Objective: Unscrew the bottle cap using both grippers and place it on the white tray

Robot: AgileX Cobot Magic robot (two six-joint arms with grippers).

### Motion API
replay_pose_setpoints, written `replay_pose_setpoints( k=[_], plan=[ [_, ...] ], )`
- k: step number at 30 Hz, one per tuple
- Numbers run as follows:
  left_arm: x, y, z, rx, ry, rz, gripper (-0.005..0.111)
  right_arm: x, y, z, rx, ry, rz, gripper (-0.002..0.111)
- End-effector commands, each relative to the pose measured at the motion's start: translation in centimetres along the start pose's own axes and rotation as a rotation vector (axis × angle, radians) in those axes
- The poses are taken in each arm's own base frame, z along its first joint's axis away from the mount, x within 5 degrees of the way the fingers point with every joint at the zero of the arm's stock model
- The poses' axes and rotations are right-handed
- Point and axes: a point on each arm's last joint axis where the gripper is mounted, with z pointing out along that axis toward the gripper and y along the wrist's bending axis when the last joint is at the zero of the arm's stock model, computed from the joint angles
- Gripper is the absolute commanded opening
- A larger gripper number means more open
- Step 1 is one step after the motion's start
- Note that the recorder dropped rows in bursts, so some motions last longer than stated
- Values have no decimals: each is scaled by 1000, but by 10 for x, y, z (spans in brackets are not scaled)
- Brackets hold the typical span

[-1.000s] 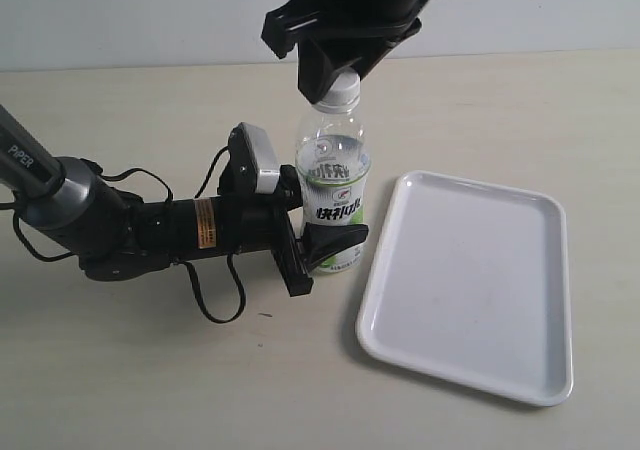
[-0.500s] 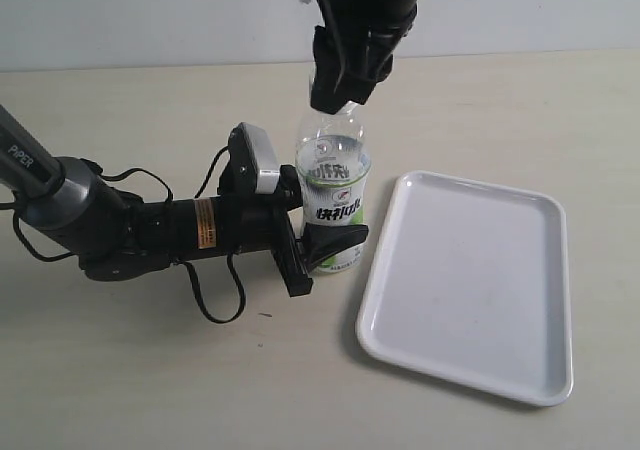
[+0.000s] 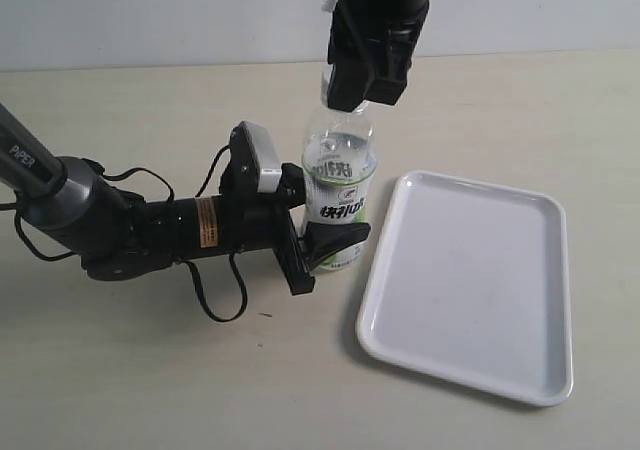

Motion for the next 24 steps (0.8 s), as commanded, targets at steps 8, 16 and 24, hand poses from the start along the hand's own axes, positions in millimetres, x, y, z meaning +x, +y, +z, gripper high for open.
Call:
replay_pose_setpoints(
  k=[8,16,24],
  plan=[
    [4,-1,0,0,39,1,0,-5,2,-14,21,-74,-2,10],
    [4,-1,0,0,39,1,0,-4,1,-14,31,-60,-1,41],
    [4,-1,0,0,39,1,0,-4,1,-14,31,-60,6,52]
  ],
)
